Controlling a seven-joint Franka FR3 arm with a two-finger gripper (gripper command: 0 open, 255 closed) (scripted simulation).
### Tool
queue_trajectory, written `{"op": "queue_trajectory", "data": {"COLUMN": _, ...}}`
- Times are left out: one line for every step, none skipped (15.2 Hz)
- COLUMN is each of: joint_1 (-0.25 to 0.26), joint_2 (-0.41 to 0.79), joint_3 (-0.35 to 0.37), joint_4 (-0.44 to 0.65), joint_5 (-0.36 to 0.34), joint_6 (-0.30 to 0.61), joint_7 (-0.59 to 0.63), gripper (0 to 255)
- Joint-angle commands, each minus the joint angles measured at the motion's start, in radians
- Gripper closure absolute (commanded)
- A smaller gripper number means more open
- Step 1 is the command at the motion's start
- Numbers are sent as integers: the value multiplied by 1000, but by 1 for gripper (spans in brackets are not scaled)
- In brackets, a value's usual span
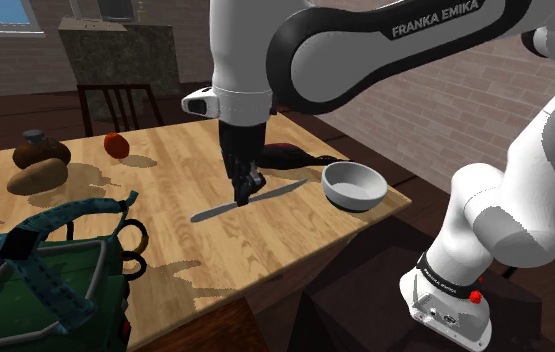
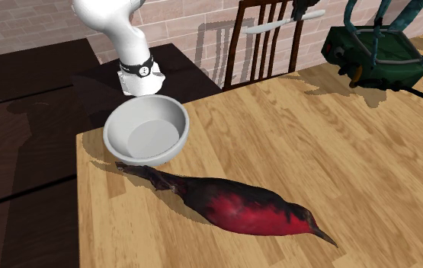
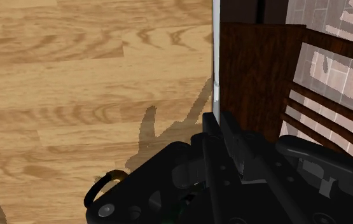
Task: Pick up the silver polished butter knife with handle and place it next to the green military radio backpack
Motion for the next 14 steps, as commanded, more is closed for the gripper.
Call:
{"op": "queue_trajectory", "data": {"joint_1": 0, "joint_2": 7, "joint_3": 1, "joint_4": -22, "joint_5": -1, "joint_6": 29, "joint_7": 0, "gripper": 255}}
{"op": "queue_trajectory", "data": {"joint_1": 0, "joint_2": 10, "joint_3": 1, "joint_4": -32, "joint_5": -2, "joint_6": 43, "joint_7": 0, "gripper": 255}}
{"op": "queue_trajectory", "data": {"joint_1": 0, "joint_2": 14, "joint_3": 1, "joint_4": -42, "joint_5": -2, "joint_6": 56, "joint_7": 1, "gripper": 255}}
{"op": "queue_trajectory", "data": {"joint_1": 0, "joint_2": 18, "joint_3": 2, "joint_4": -51, "joint_5": -3, "joint_6": 69, "joint_7": 1, "gripper": 255}}
{"op": "queue_trajectory", "data": {"joint_1": 1, "joint_2": 22, "joint_3": 2, "joint_4": -61, "joint_5": -3, "joint_6": 83, "joint_7": 2, "gripper": 255}}
{"op": "queue_trajectory", "data": {"joint_1": 1, "joint_2": 26, "joint_3": 3, "joint_4": -70, "joint_5": -4, "joint_6": 96, "joint_7": 2, "gripper": 255}}
{"op": "queue_trajectory", "data": {"joint_1": 1, "joint_2": 30, "joint_3": 3, "joint_4": -79, "joint_5": -5, "joint_6": 109, "joint_7": 3, "gripper": 255}}
{"op": "queue_trajectory", "data": {"joint_1": 1, "joint_2": 35, "joint_3": 4, "joint_4": -88, "joint_5": -6, "joint_6": 123, "joint_7": 3, "gripper": 255}}
{"op": "queue_trajectory", "data": {"joint_1": 1, "joint_2": 40, "joint_3": 4, "joint_4": -97, "joint_5": -7, "joint_6": 136, "joint_7": 4, "gripper": 255}}
{"op": "queue_trajectory", "data": {"joint_1": 1, "joint_2": 45, "joint_3": 4, "joint_4": -105, "joint_5": -8, "joint_6": 150, "joint_7": 4, "gripper": 255}}
{"op": "queue_trajectory", "data": {"joint_1": 1, "joint_2": 50, "joint_3": 5, "joint_4": -114, "joint_5": -9, "joint_6": 163, "joint_7": 5, "gripper": 255}}
{"op": "queue_trajectory", "data": {"joint_1": 1, "joint_2": 55, "joint_3": 5, "joint_4": -122, "joint_5": -10, "joint_6": 176, "joint_7": 6, "gripper": 255}}
{"op": "queue_trajectory", "data": {"joint_1": 1, "joint_2": 61, "joint_3": 6, "joint_4": -129, "joint_5": -11, "joint_6": 190, "joint_7": 7, "gripper": 255}}
{"op": "queue_trajectory", "data": {"joint_1": 2, "joint_2": 67, "joint_3": 6, "joint_4": -137, "joint_5": -12, "joint_6": 203, "joint_7": 8, "gripper": 255}}
